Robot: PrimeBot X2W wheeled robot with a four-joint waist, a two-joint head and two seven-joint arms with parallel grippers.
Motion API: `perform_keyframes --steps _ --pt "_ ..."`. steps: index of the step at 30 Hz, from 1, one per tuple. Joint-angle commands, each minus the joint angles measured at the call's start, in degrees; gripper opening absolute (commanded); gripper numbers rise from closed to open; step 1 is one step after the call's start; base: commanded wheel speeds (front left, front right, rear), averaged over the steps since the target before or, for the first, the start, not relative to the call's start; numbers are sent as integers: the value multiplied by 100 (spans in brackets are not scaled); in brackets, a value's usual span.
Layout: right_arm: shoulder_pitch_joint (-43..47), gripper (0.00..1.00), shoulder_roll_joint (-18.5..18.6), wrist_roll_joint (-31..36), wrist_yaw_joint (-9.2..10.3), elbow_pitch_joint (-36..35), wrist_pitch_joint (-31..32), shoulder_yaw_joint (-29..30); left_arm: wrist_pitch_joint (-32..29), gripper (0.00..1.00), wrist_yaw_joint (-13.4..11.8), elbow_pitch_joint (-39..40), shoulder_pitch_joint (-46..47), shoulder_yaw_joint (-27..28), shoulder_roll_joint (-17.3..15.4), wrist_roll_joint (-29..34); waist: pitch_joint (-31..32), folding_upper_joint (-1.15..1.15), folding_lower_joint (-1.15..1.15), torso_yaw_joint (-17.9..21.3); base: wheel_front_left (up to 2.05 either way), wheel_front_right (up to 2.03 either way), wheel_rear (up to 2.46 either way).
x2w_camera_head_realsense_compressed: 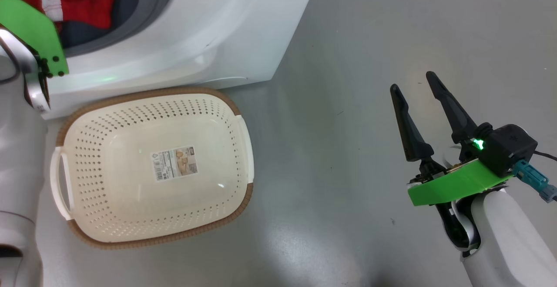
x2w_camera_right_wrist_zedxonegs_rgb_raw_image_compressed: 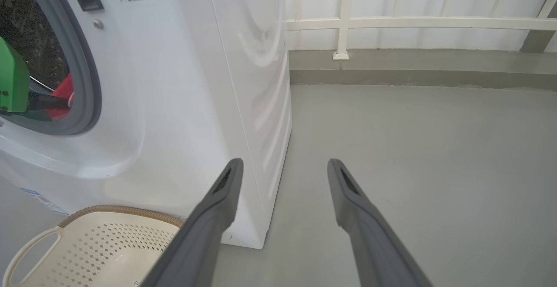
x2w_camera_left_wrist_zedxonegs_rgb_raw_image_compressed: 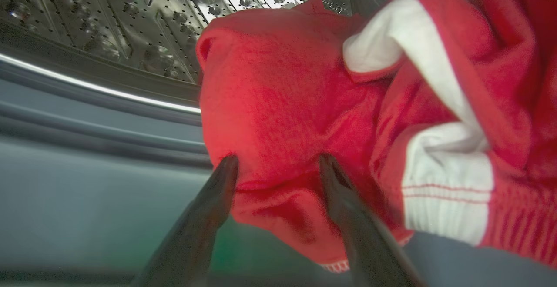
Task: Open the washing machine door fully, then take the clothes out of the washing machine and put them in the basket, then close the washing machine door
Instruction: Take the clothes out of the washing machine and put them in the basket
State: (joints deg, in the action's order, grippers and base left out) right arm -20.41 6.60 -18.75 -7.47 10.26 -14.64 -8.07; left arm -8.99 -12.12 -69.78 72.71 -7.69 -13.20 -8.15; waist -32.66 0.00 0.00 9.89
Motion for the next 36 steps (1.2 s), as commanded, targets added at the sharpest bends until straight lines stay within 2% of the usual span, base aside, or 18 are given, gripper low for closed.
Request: perform_keyframes --steps 1,2,4,11,13,25,31,36 --pt "-35 100 25 -94 -2 -105 -36 -107 5 100 -18 80 72 40 -282 -27 -8 0 0 9 0 0 0" --pt "-35 100 26 -97 -2 -105 -36 -113 12 100 -14 66 70 38 -284 -39 -15 0 0 12 0 0 0" --pt "-29 100 34 -97 -2 -107 -36 -117 96 0 25 72 68 40 -280 -74 -27 0 0 11 0 0 0" --pt "-21 100 76 -89 -2 -52 -36 -130 485 0 96 62 -36 112 -189 -259 0 0 0 -44 0 0 0" --pt "-10 100 78 -87 -2 -37 -36 -134 764 0 56 142 -95 123 -124 -292 39 0 0 -69 0 0 0" --pt "54 100 110 -57 -2 9 -36 -113 2088 0 254 498 -409 211 -108 -521 228 0 0 -191 0 0 0" --pt "62 100 101 -39 -2 14 -36 -102 2355 0 367 816 -645 257 -186 -590 375 0 0 -228 0 0 0" --pt "105 100 94 -19 -2 36 -36 -78 2395 0 382 1453 -1016 327 -235 -595 530 0 0 -254 0 0 0"
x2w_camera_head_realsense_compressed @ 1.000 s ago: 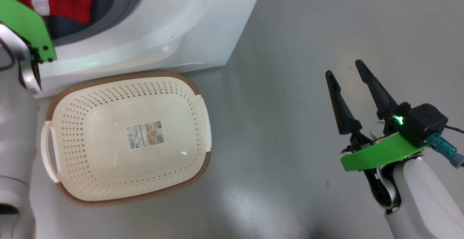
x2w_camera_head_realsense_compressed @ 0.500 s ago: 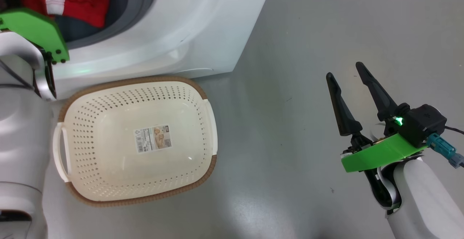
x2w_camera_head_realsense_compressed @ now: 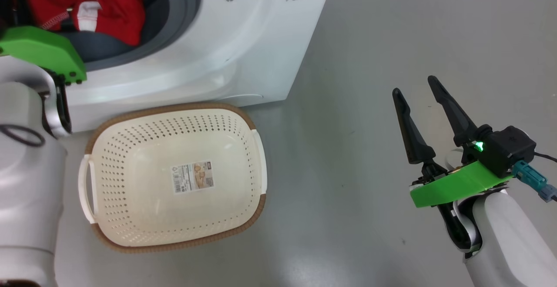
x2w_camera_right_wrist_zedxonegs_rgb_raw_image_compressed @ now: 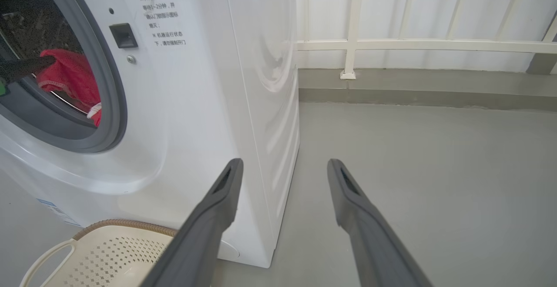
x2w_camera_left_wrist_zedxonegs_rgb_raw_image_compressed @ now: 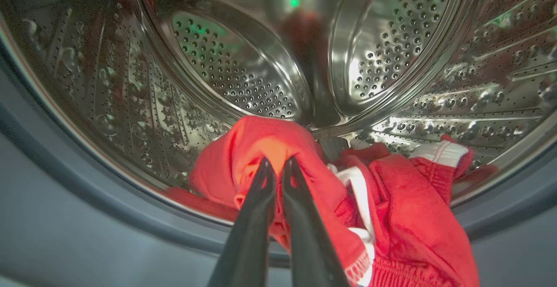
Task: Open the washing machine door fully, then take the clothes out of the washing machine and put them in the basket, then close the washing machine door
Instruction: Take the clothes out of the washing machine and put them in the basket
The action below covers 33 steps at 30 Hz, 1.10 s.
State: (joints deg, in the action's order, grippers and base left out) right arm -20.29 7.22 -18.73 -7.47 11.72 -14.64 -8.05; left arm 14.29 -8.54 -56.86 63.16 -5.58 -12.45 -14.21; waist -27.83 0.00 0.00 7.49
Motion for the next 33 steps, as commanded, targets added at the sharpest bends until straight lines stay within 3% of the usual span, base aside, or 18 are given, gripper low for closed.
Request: perform_keyframes --steps 1,12,33 --pt "103 100 28 -18 -2 -105 -36 -78 68 0 24 325 -177 121 -312 29 84 0 0 -20 0 0 0" --pt "201 100 -81 -44 -2 63 -36 -212 70 0 -138 1752 -1405 82 -263 268 536 0 0 -73 0 0 0" --pt "561 100 -218 -17 -2 291 -36 -303 -63 0 -310 4667 -3984 322 -197 -1 1490 0 0 -55 0 0 0"
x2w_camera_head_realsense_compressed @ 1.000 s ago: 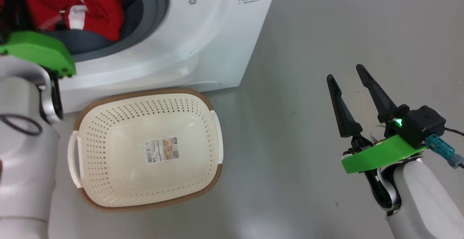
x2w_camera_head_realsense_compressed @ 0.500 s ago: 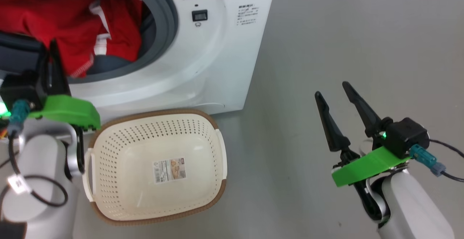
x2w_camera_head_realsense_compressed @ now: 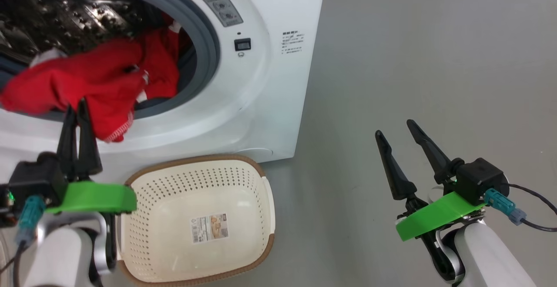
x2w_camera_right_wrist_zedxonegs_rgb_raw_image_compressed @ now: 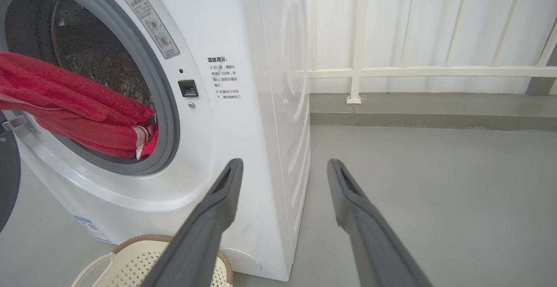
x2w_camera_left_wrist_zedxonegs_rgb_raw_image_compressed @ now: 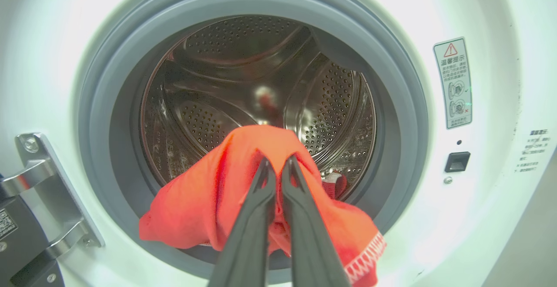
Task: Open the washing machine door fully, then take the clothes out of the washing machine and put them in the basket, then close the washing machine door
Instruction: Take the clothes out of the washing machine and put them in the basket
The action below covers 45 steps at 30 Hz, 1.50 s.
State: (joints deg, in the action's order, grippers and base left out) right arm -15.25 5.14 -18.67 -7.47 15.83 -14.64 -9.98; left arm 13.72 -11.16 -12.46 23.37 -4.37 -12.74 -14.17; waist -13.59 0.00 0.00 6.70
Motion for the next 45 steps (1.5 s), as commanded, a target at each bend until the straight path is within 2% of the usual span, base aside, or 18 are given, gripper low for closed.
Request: perform_keyframes --steps 1,9,15,23,28,32,45 --pt "64 100 -10 -20 -2 -120 -36 -107 -54 0 -70 359 -102 190 -173 3 90 0 0 34 0 0 0" --pt "142 100 -24 -6 -2 -107 -36 -100 -410 0 -202 1333 -684 77 -114 -13 209 0 0 96 0 0 0" --pt "192 100 -33 -2 -2 -127 -36 -87 -640 0 -294 1931 -1104 -112 49 -46 211 0 0 135 0 0 0" --pt "188 100 -44 3 -2 -171 -36 -81 -805 0 -333 2093 -1429 -340 282 -177 63 0 0 183 0 0 0" --pt "149 100 -52 -15 -2 -195 -36 -95 -781 0 -301 1704 -1474 -463 446 -303 -85 0 0 200 0 0 0" --pt "100 100 -35 -23 -2 -197 -36 -96 -718 0 -177 1157 -1376 -474 652 -669 -200 0 0 207 0 0 0" --pt "-110 100 -54 -87 -2 -170 -36 -211 -274 0 318 -1537 -241 -365 865 -1403 -648 0 0 286 0 0 0"
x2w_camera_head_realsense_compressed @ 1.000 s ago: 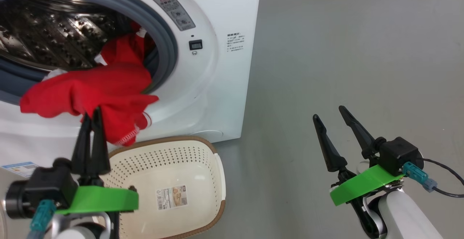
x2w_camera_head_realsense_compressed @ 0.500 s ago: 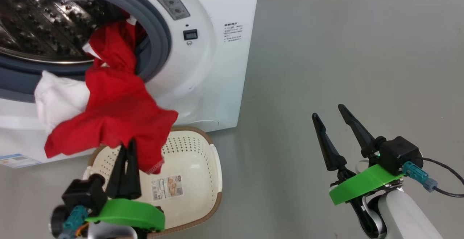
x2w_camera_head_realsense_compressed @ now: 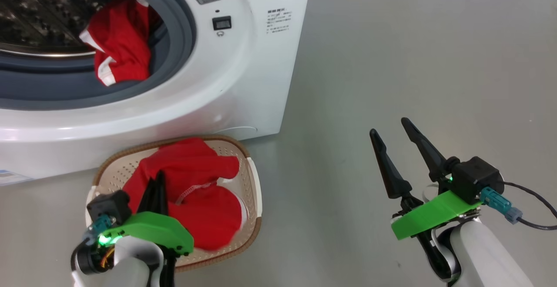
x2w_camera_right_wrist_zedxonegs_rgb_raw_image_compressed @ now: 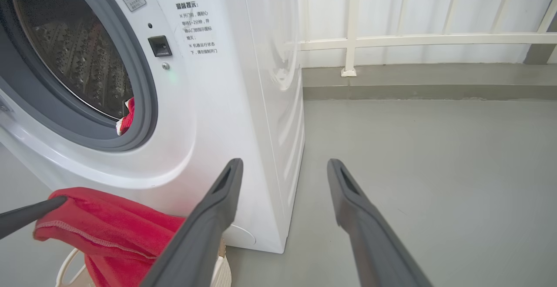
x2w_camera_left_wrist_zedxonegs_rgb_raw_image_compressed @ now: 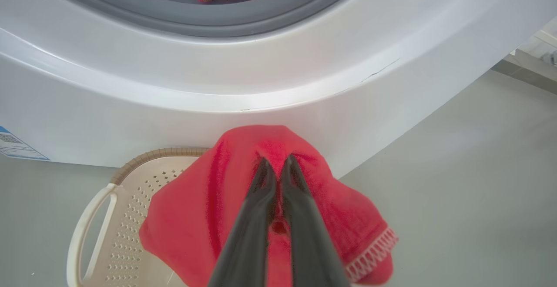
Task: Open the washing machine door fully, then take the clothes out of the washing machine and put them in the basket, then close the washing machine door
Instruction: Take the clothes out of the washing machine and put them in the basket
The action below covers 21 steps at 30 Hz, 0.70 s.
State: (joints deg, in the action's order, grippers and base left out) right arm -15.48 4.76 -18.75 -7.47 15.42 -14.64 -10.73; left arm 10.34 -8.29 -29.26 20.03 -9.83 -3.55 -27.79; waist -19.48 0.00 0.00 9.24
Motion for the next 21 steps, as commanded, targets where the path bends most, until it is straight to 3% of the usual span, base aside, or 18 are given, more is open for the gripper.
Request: perform_keyframes --steps 1,14,21 --pt "-108 100 -14 -87 -2 -125 -36 -151 86 0 53 -87 185 192 -42 -86 -96 0 0 49 0 0 0" --pt "-335 100 -10 -179 -2 -94 -36 -272 173 0 387 -2717 1535 60 24 -305 -716 0 0 281 0 0 0" --pt "-435 100 -26 -228 -2 -130 -36 -348 58 0 337 -3574 2003 -39 -65 -227 -1004 0 0 387 0 0 0"
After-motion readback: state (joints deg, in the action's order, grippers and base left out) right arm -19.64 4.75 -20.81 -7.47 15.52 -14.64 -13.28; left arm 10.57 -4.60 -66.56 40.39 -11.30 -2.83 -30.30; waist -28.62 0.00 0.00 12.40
